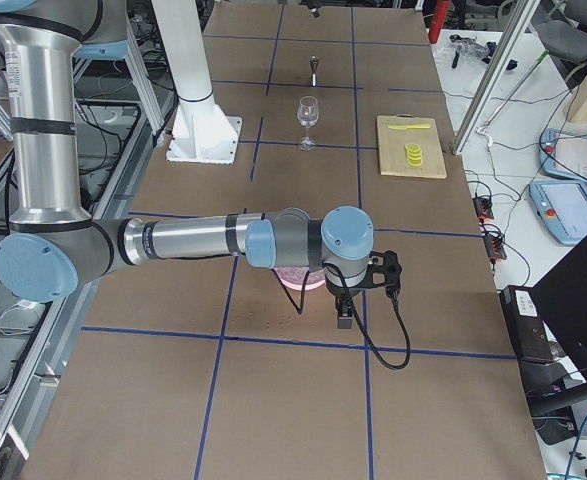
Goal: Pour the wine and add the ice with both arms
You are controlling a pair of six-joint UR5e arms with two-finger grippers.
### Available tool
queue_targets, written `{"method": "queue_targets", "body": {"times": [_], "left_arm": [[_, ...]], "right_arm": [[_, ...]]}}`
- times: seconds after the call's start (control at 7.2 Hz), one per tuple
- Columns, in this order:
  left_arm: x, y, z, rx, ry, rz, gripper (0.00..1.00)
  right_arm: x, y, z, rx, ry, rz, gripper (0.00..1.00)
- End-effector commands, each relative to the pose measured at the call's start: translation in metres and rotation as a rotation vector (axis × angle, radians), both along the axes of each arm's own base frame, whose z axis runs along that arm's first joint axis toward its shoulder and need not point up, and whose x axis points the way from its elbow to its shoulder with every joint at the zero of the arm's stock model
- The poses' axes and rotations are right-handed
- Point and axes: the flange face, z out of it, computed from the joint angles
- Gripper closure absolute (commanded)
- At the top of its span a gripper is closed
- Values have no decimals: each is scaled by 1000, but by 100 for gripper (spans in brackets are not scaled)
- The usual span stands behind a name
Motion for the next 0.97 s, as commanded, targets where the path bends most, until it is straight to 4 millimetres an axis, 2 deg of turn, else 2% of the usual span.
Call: {"method": "queue_targets", "body": {"times": [0.0,0.14,0.28,0.56,0.83], "left_arm": [[58,39,15,-15,4,-88,0],[87,58,19,-19,13,-135,0],[120,81,39,1,-29,-214,0],[157,94,94,80,-77,-349,0],[185,98,109,162,-71,-419,0]], "right_arm": [[0,0,-7,9,-2,3,0],[-1,-1,-11,13,-13,2,0],[-2,-1,-14,-6,-33,19,0],[-9,-3,-32,-36,-51,56,0],[-28,-3,-47,-66,-59,68,0]]}}
